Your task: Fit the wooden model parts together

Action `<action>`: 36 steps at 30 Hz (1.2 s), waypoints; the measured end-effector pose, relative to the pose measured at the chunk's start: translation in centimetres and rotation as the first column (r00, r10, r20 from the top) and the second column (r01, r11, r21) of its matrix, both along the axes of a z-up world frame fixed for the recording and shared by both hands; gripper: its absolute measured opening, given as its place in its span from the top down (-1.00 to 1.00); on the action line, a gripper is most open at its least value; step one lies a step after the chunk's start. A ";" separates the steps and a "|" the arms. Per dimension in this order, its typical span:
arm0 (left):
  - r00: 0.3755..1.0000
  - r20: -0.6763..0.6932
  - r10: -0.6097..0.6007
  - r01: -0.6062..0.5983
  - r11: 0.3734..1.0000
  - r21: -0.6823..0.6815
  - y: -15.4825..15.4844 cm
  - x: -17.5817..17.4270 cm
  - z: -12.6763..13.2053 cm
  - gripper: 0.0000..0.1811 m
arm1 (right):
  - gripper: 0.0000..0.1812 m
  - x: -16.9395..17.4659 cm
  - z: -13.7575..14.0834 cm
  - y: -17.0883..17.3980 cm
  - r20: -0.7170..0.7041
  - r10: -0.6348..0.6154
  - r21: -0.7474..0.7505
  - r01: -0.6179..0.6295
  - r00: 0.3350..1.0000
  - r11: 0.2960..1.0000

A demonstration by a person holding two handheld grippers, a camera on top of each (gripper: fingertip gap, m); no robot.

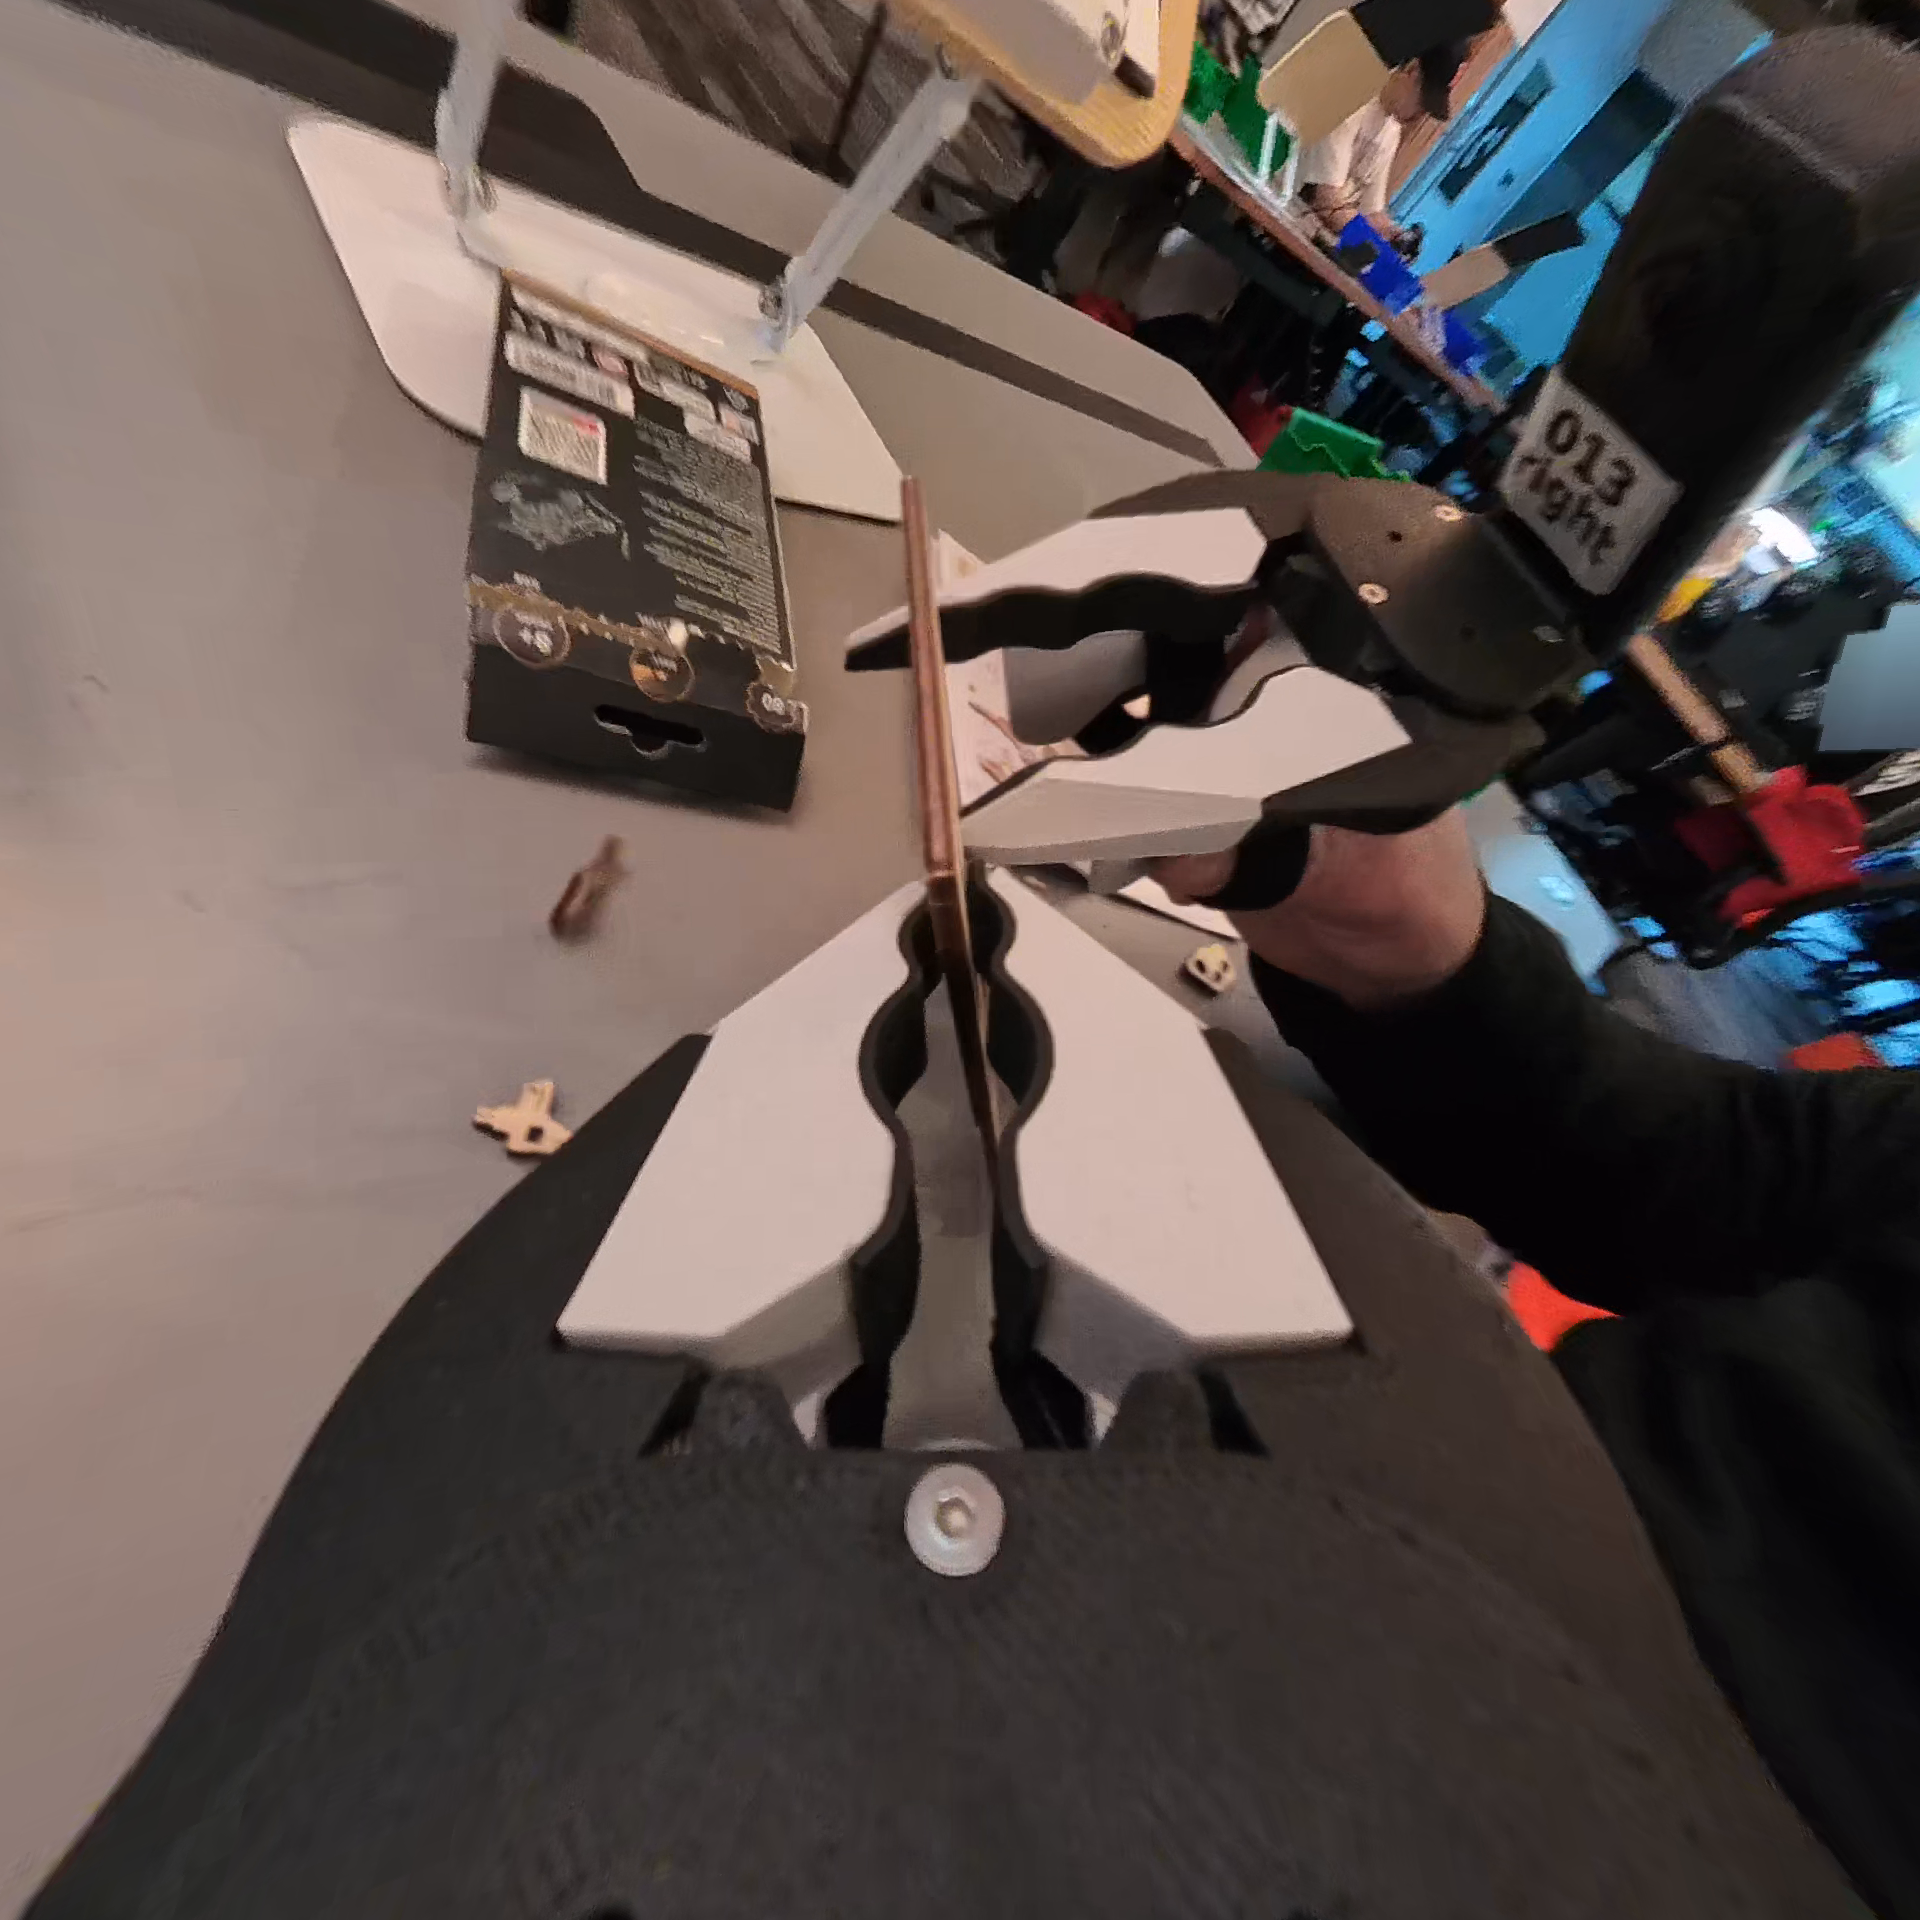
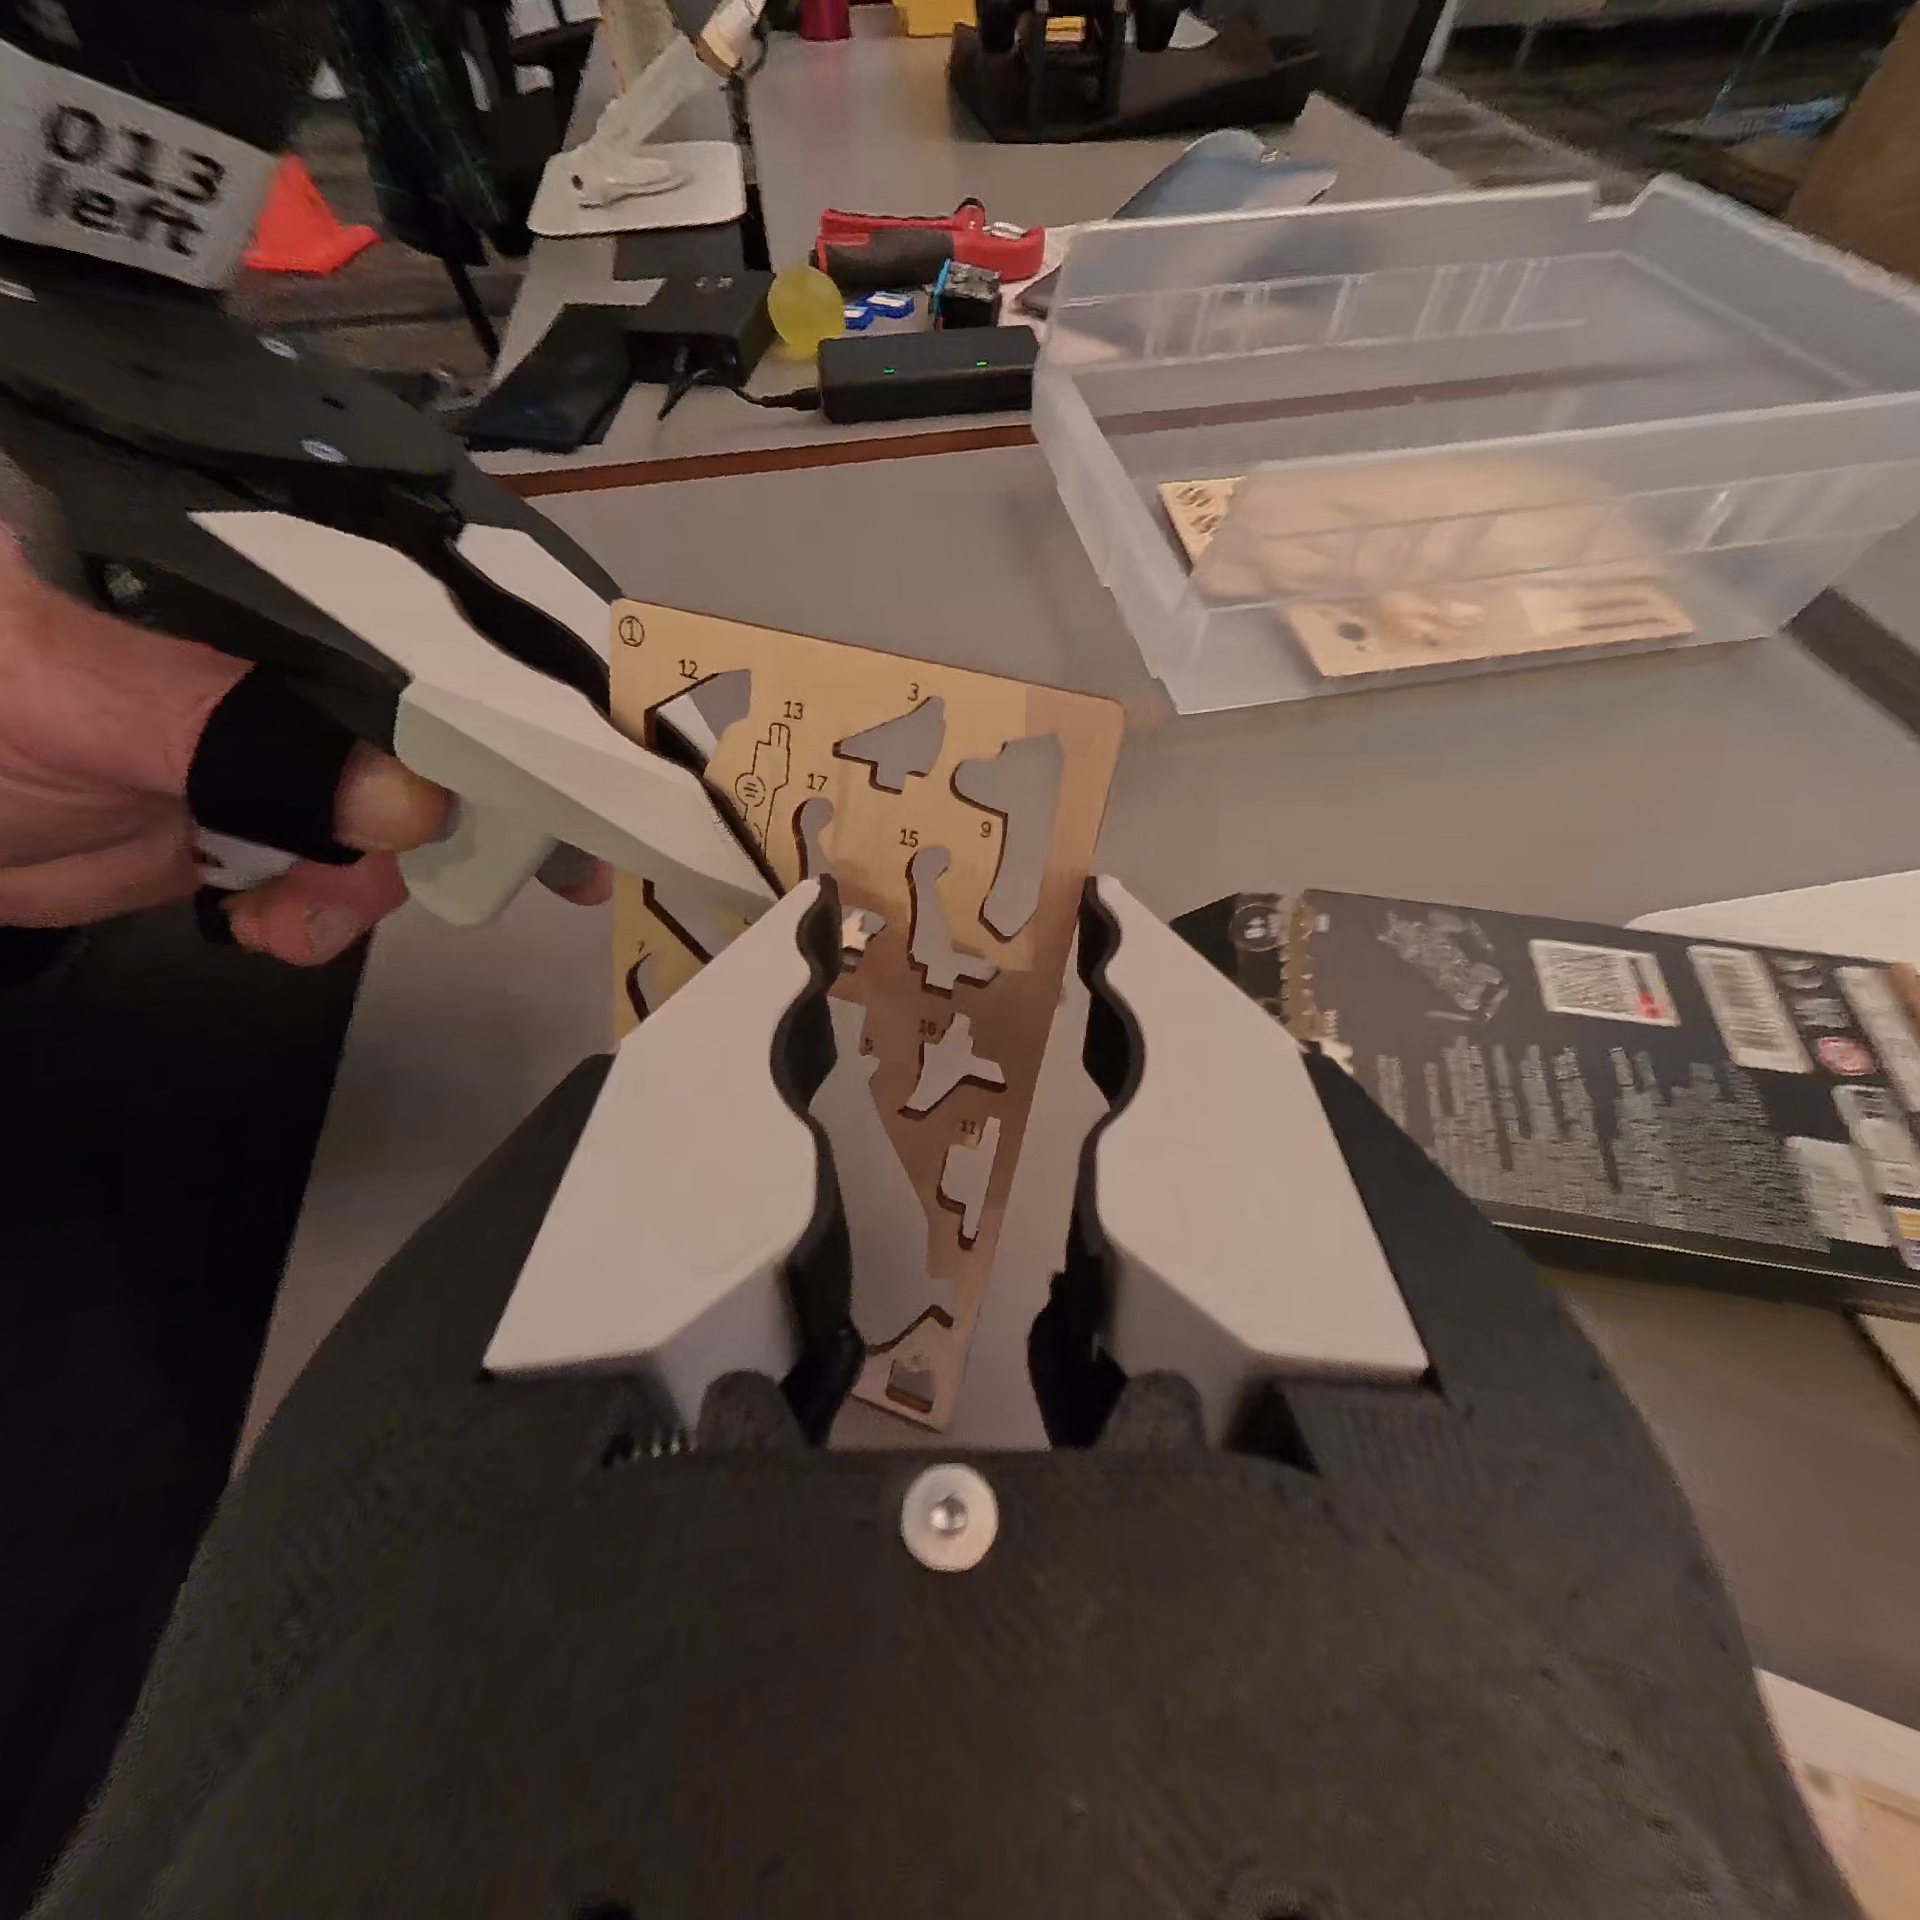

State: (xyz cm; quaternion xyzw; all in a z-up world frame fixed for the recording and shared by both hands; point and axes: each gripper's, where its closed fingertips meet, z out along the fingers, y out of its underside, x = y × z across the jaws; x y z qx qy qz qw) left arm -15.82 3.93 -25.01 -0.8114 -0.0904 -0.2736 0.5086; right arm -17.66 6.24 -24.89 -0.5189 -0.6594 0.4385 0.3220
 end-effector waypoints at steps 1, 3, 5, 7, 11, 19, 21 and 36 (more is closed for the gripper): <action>0.999 0.040 -0.002 0.002 1.000 0.007 -0.1 -0.1 0.0 0.98 | 0.52 0.1 -0.5 -0.1 0.022 0.020 -0.031 -0.019 1.000 0.999; 0.998 0.068 -0.002 -0.001 0.999 0.050 -0.4 -0.3 0.5 0.95 | 0.53 0.1 -0.6 -0.1 0.021 0.030 -0.068 -0.029 0.999 0.997; 0.998 0.058 0.014 -0.019 0.996 0.086 -0.9 -1.0 1.2 0.89 | 0.53 0.3 -0.6 0.0 0.021 0.031 -0.069 -0.029 0.999 0.997; 1.000 0.027 -0.015 0.013 0.996 0.083 -1.4 -0.9 1.5 0.96 | 0.53 0.4 -0.4 -0.1 0.011 0.044 -0.101 -0.042 0.999 0.994; 0.999 -0.038 -0.001 0.004 0.997 0.079 -1.4 -1.1 1.5 0.99 | 0.50 0.6 0.7 -0.4 -0.030 0.070 -0.153 -0.074 0.997 0.985; 0.998 -0.058 -0.017 0.021 0.997 0.080 -1.5 -0.7 1.2 0.98 | 0.38 0.2 0.3 -0.7 -0.011 0.075 -0.203 -0.075 0.997 0.976; 0.998 -0.067 -0.013 0.019 0.995 0.094 -1.5 -0.5 1.3 0.98 | 0.38 0.1 0.3 -0.9 -0.006 0.072 -0.229 -0.071 0.997 0.971; 0.982 -0.169 0.089 -0.064 0.987 0.146 -1.3 -0.7 1.4 0.97 | 0.38 -0.2 0.2 -0.9 -0.020 0.027 -0.262 -0.031 0.999 0.965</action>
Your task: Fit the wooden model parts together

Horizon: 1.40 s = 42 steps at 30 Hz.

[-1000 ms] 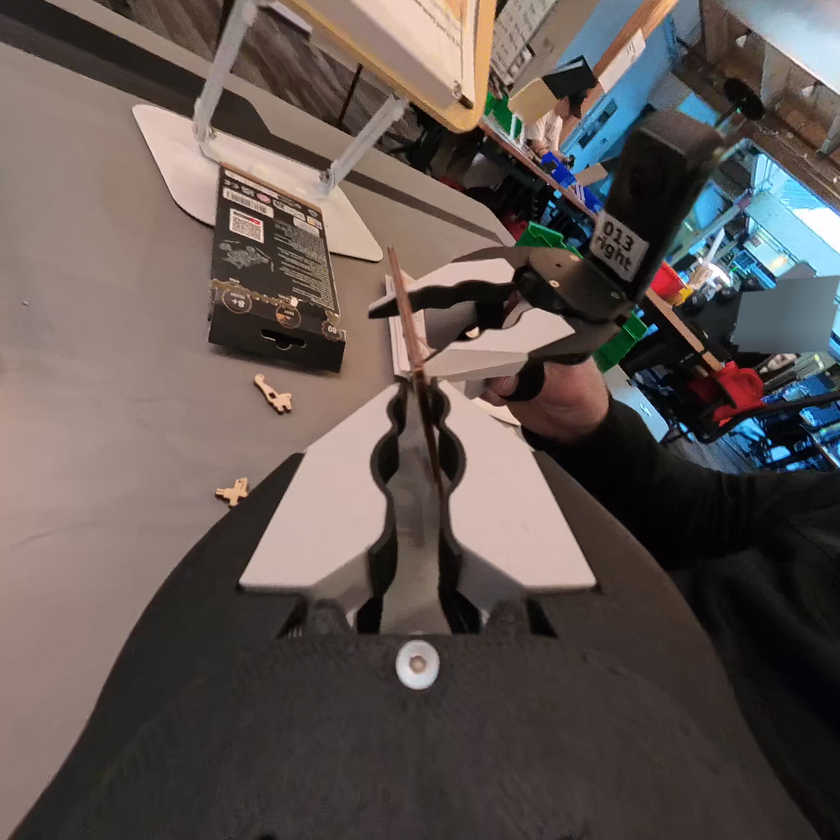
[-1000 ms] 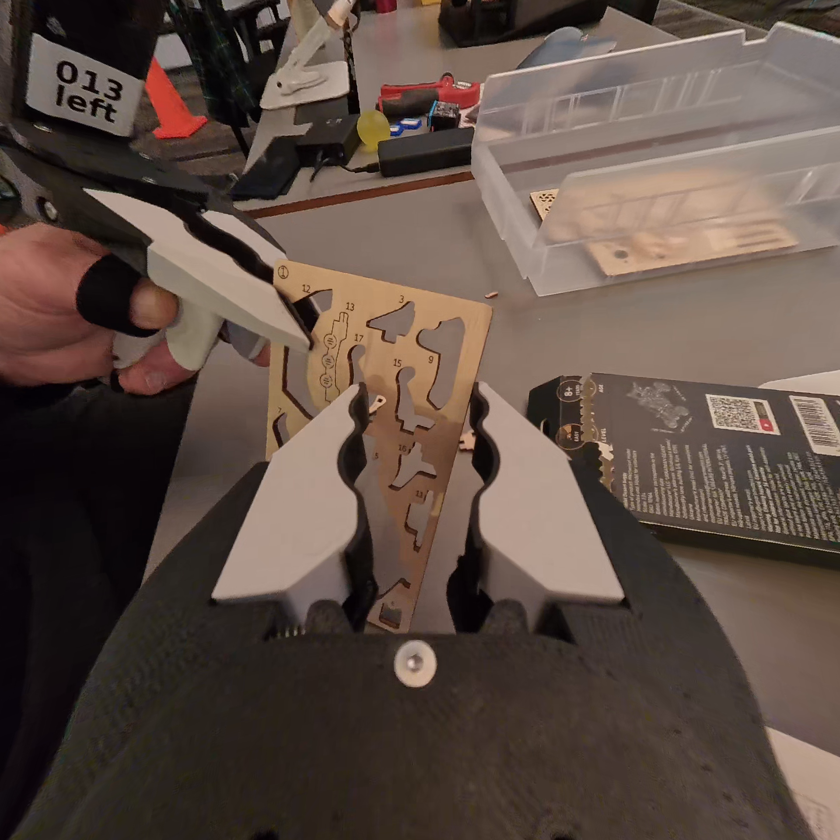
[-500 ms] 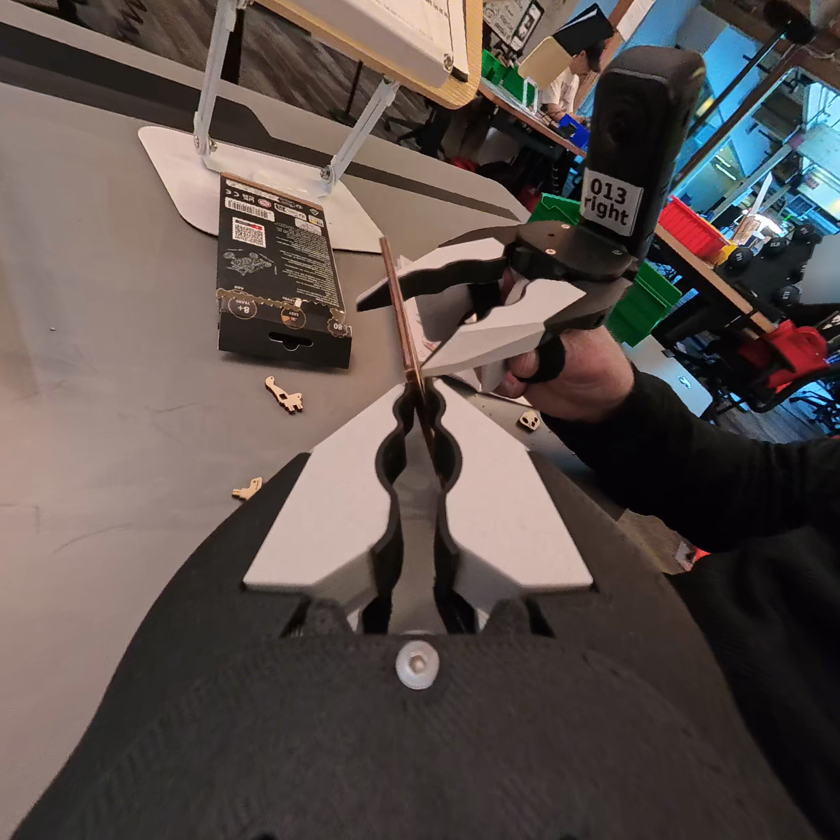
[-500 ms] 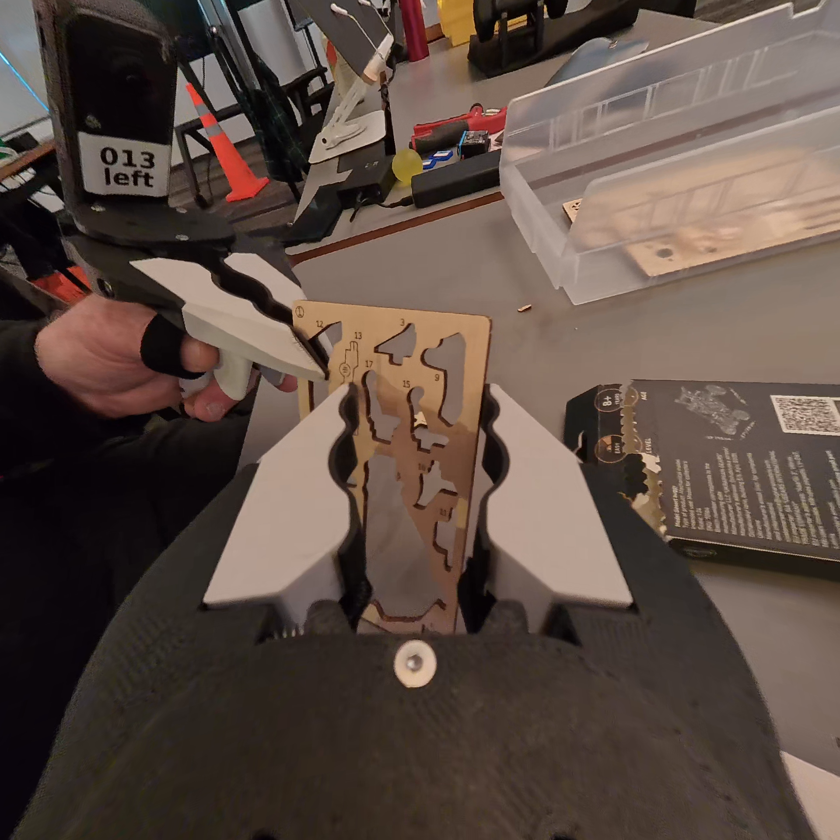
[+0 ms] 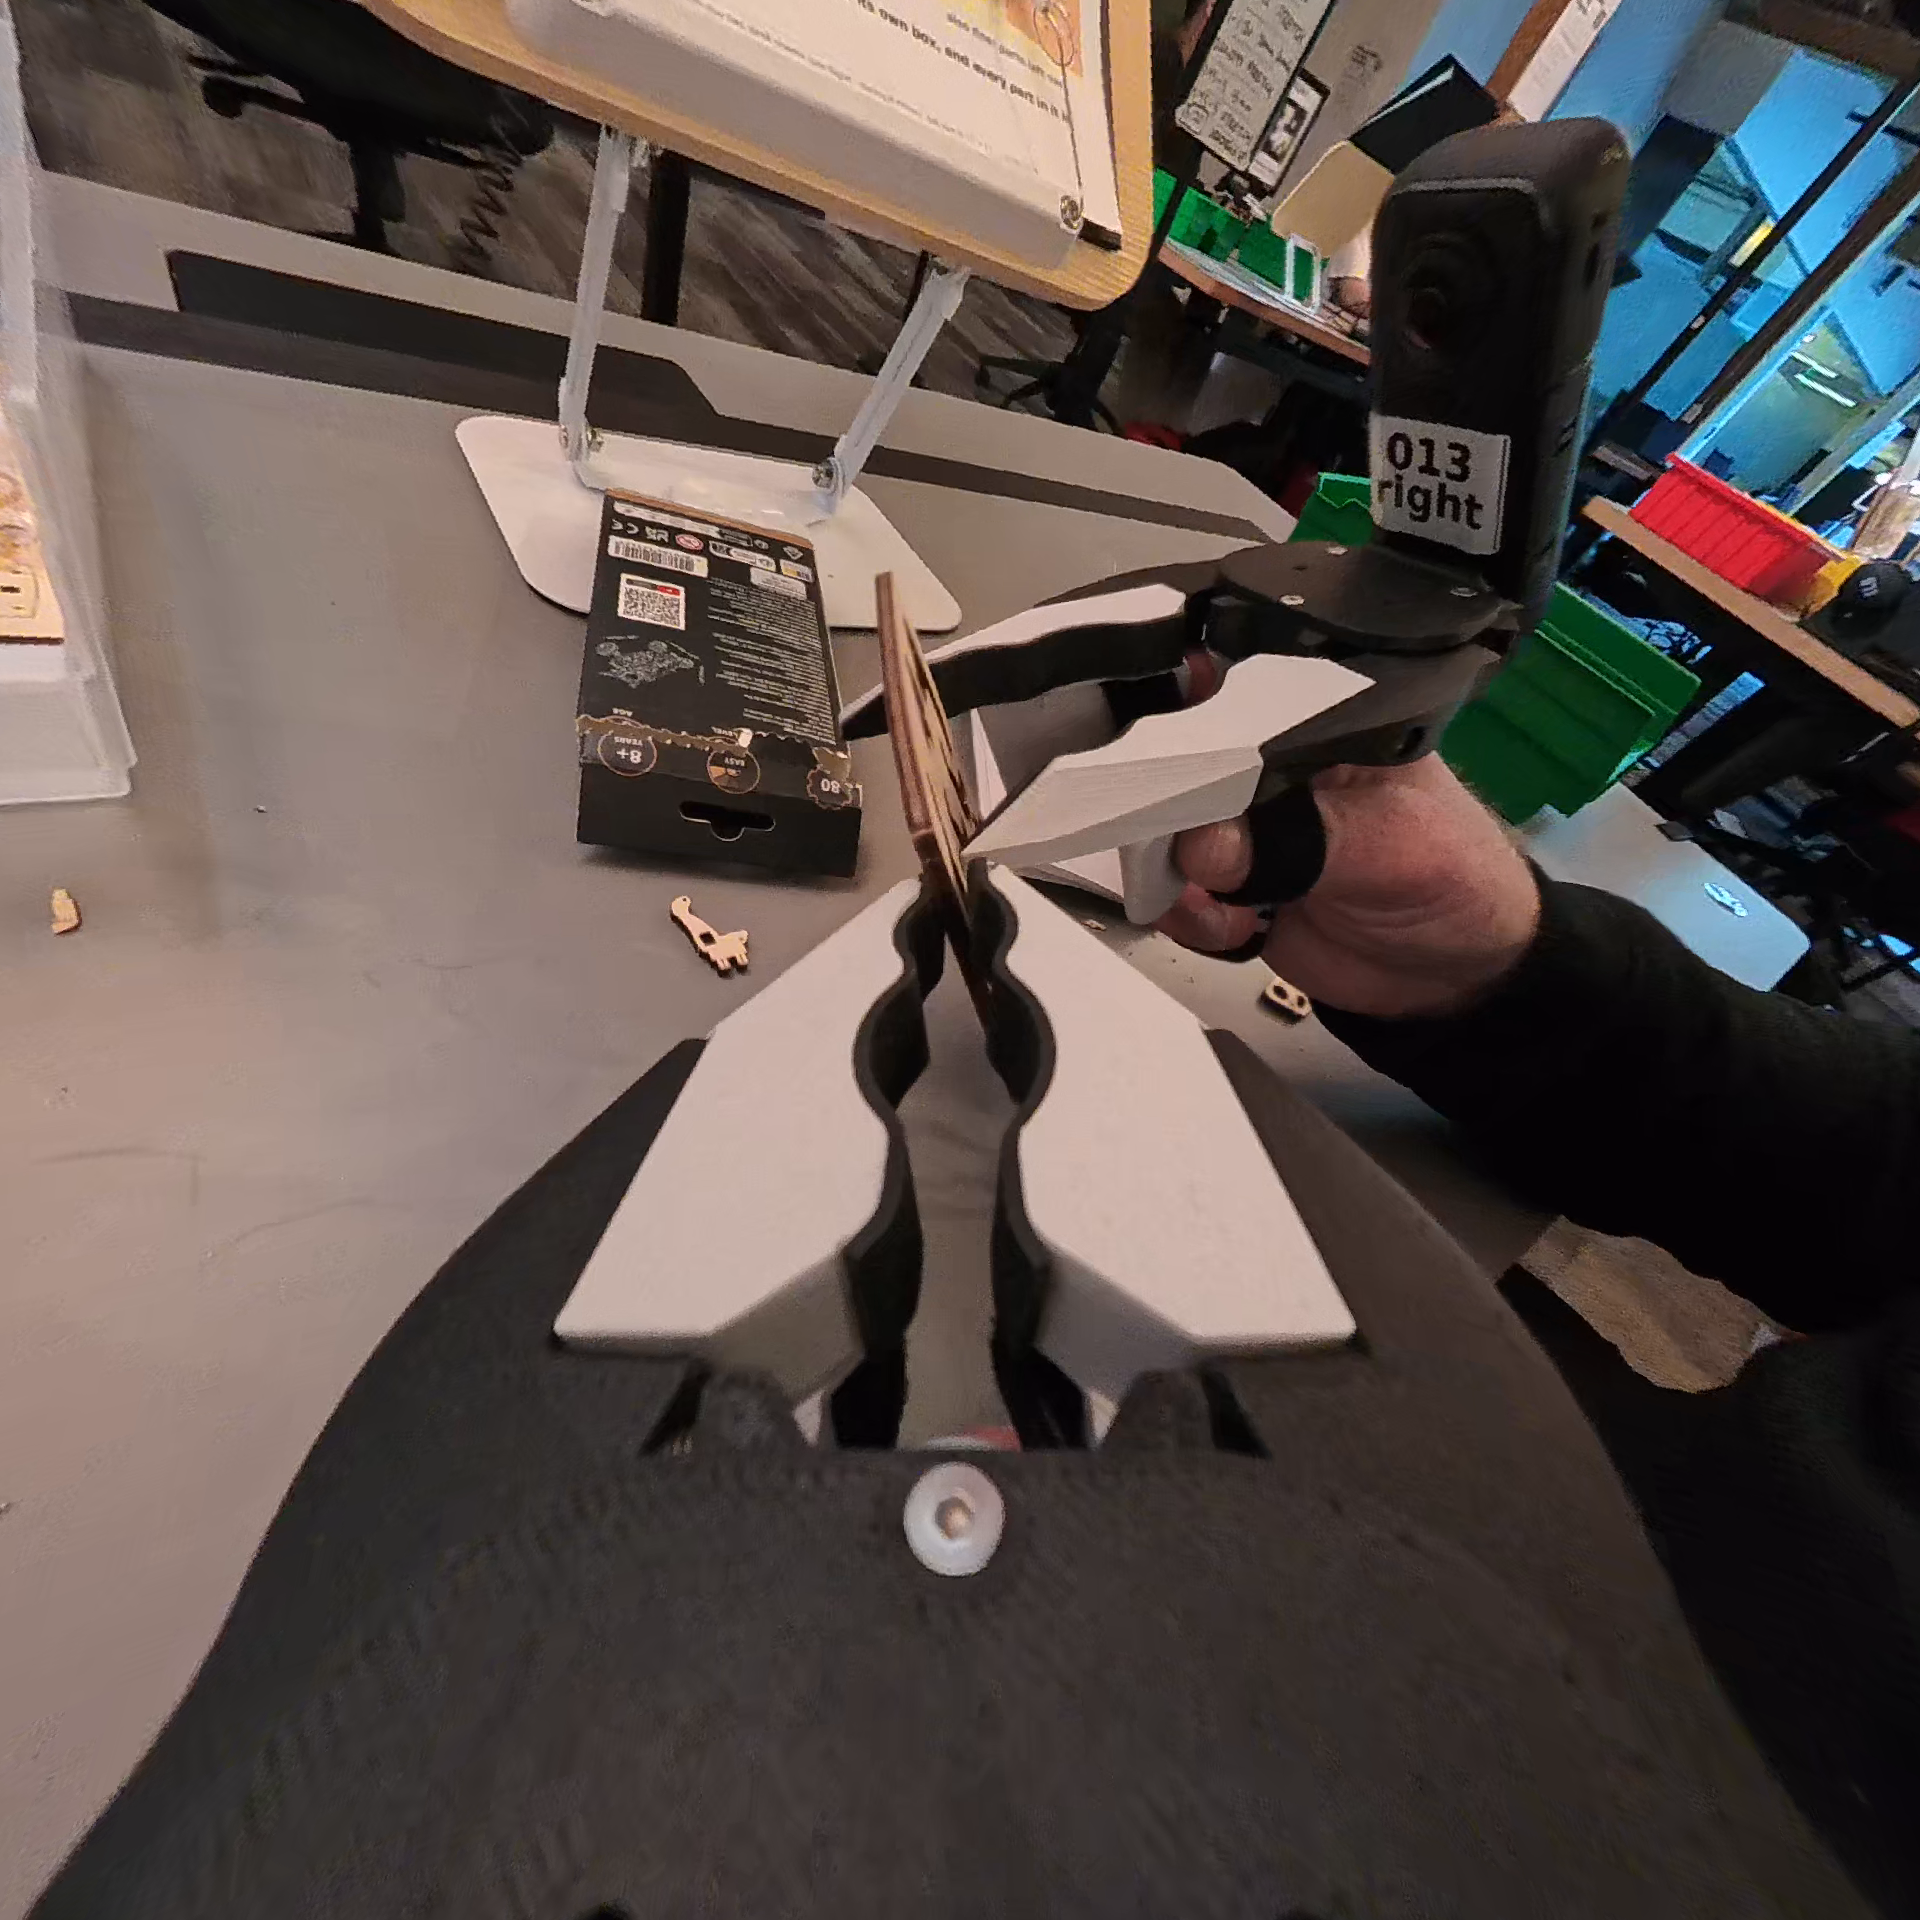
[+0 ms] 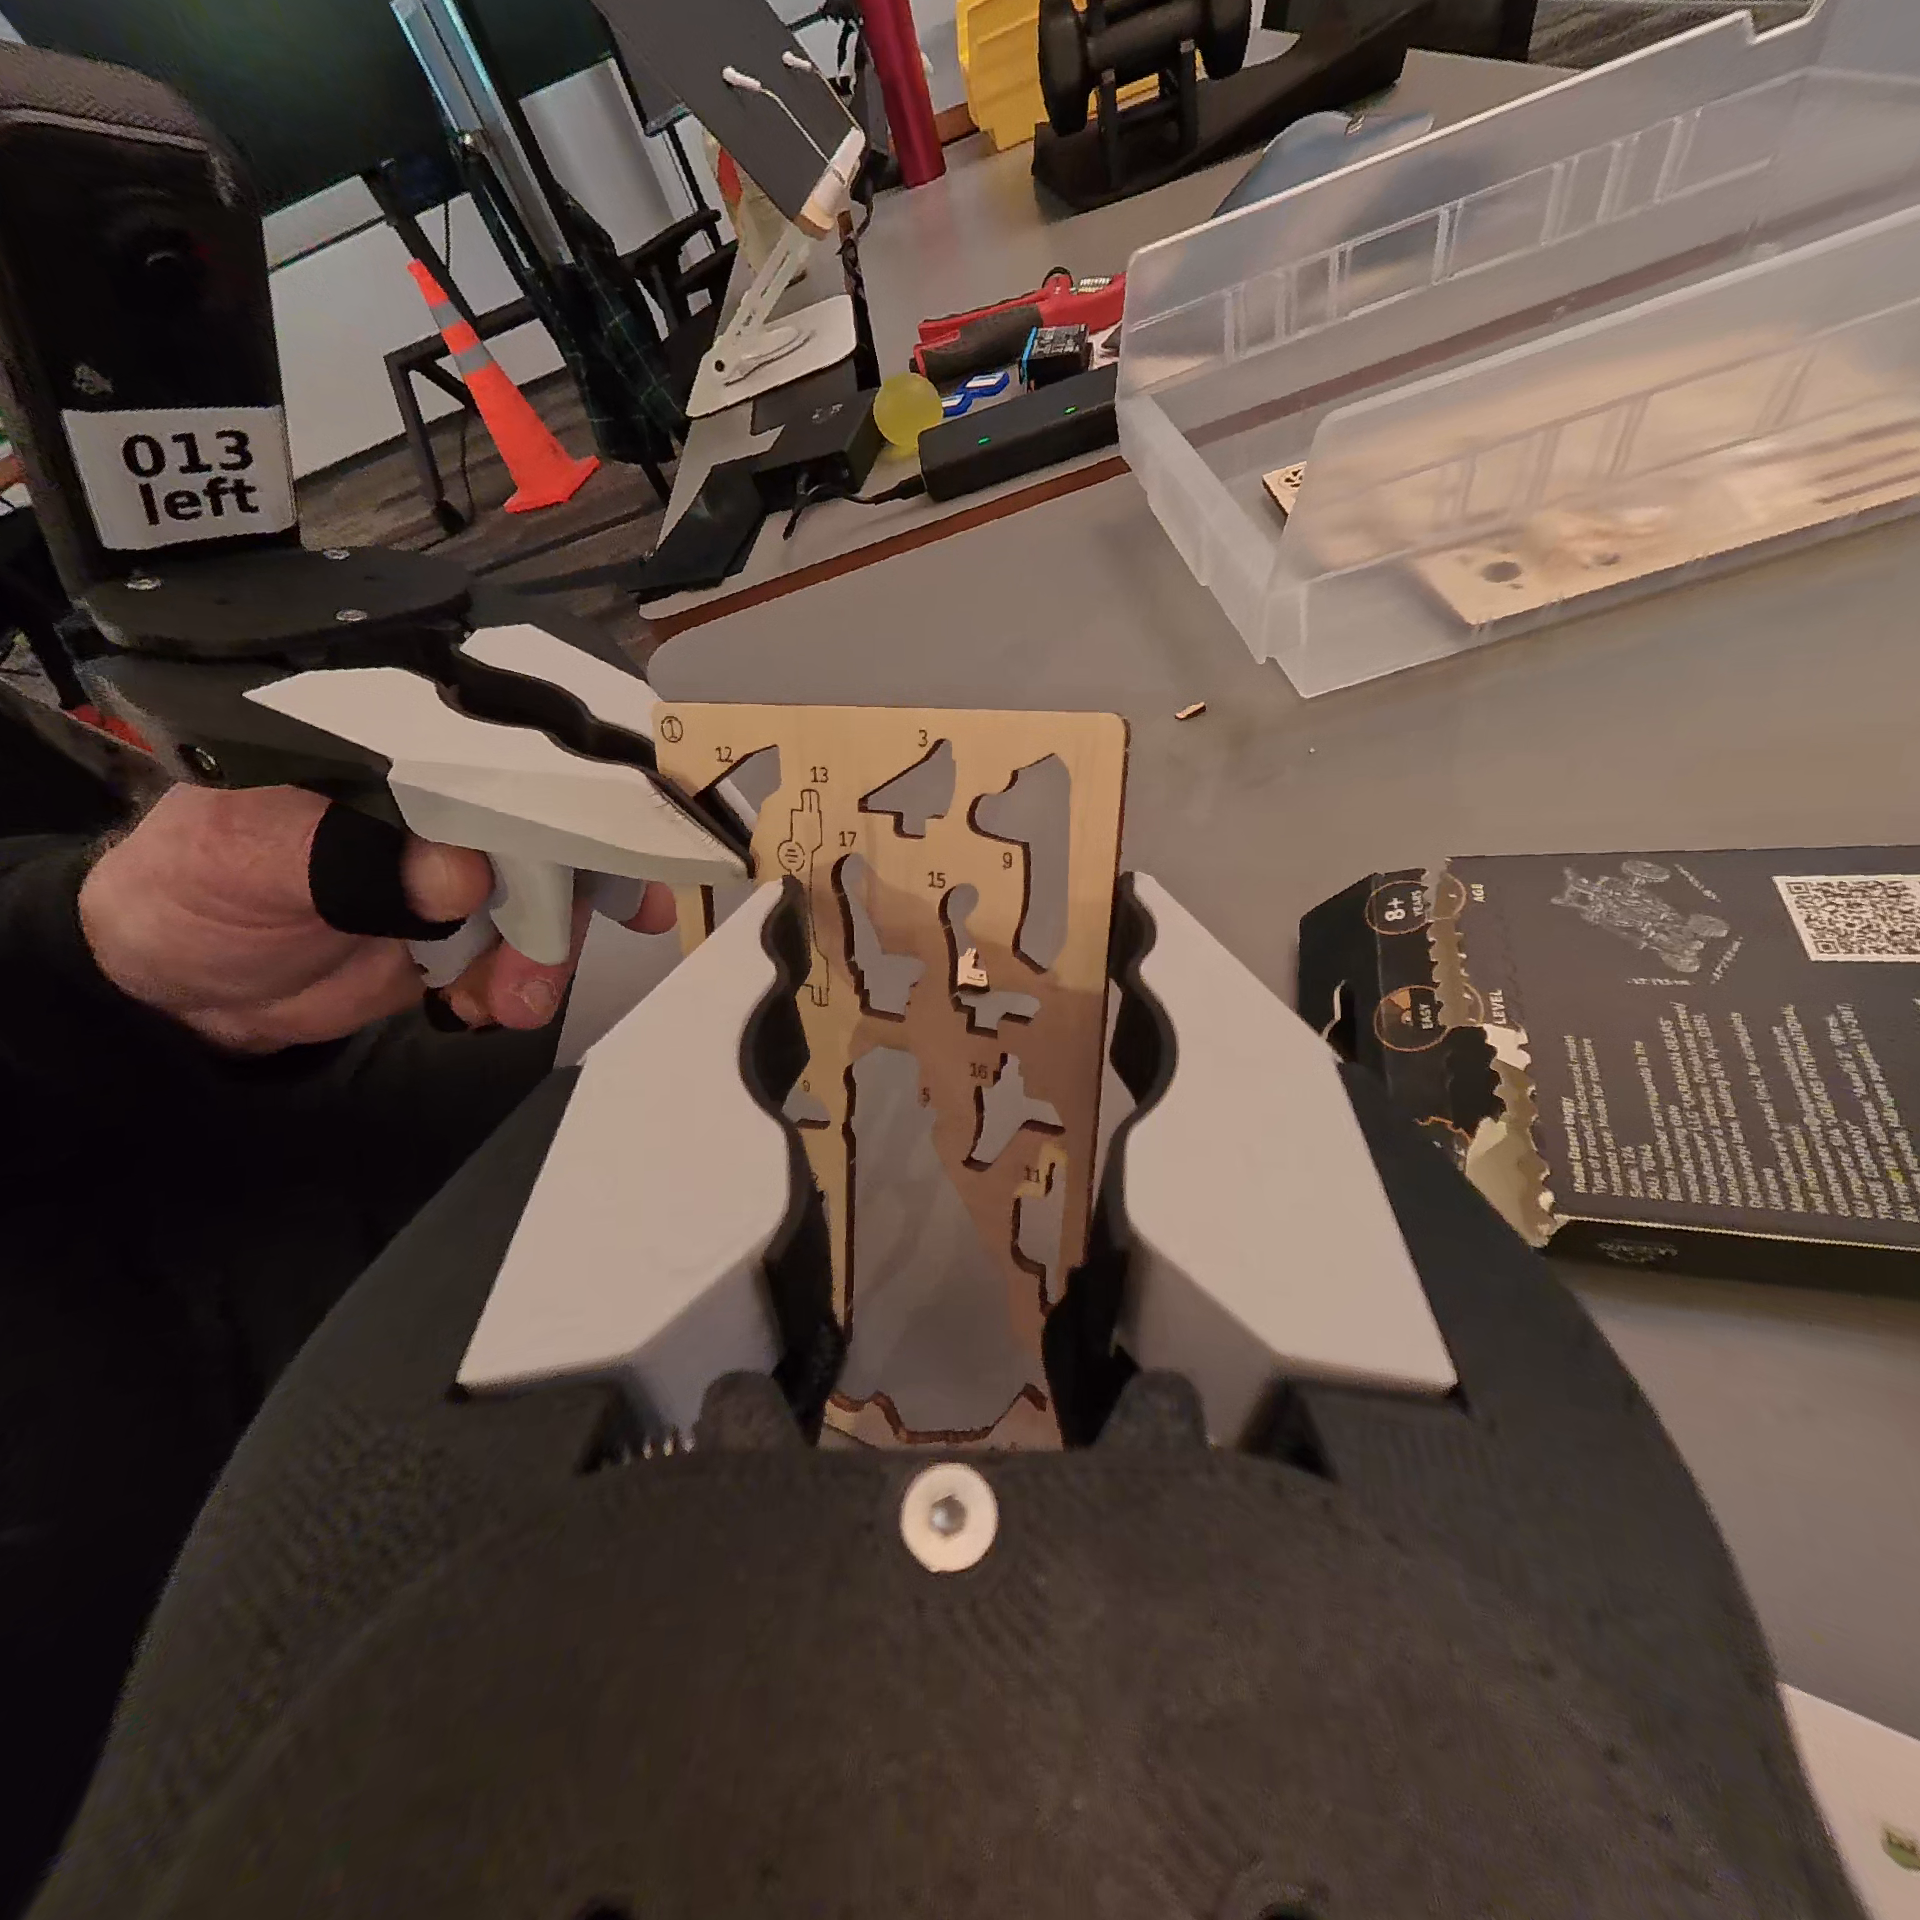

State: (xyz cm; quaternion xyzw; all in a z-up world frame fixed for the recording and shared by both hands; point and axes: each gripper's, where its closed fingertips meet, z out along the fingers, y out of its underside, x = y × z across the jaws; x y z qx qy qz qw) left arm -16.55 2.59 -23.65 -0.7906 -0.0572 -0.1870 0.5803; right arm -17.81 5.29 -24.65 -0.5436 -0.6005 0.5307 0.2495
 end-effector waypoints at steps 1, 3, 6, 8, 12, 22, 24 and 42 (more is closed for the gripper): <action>1.000 -0.006 0.006 -0.006 1.000 0.003 0.0 -0.1 0.0 0.97 | 0.38 0.0 0.0 0.0 -0.003 -0.006 0.003 0.006 1.000 1.000; 1.000 -0.018 0.021 -0.021 1.000 0.003 0.0 -0.1 0.0 0.97 | 0.38 0.0 0.1 0.1 -0.011 -0.023 0.023 0.023 1.000 0.999; 0.998 -0.045 0.036 -0.035 0.999 0.010 0.0 -0.3 0.3 0.98 | 0.37 -0.1 0.4 0.0 -0.027 -0.046 0.046 0.047 0.999 0.998; 0.999 -0.042 0.026 -0.025 0.999 0.025 -0.1 -0.2 0.9 0.98 | 0.38 0.0 1.0 0.0 -0.055 -0.044 0.065 0.047 0.998 0.997; 1.000 0.001 -0.031 0.031 0.999 0.041 0.1 0.4 0.8 0.99 | 0.41 -0.1 1.5 0.2 -0.057 -0.006 -0.072 0.002 0.998 0.997; 0.978 -0.015 -0.210 0.210 0.977 0.041 -0.2 1.5 1.7 0.99 | 0.64 1.1 3.1 -2.2 -0.057 0.284 -0.138 -0.289 0.957 0.947; 0.977 -0.023 -0.213 0.214 0.976 0.046 -0.2 1.4 2.1 0.99 | 0.71 1.3 3.5 -2.3 -0.068 0.317 -0.141 -0.323 0.946 0.936; 0.989 -0.120 -0.082 0.088 0.995 0.045 0.8 0.9 2.3 0.97 | 0.94 1.9 4.0 -1.7 -0.129 0.311 -0.176 -0.330 0.942 0.928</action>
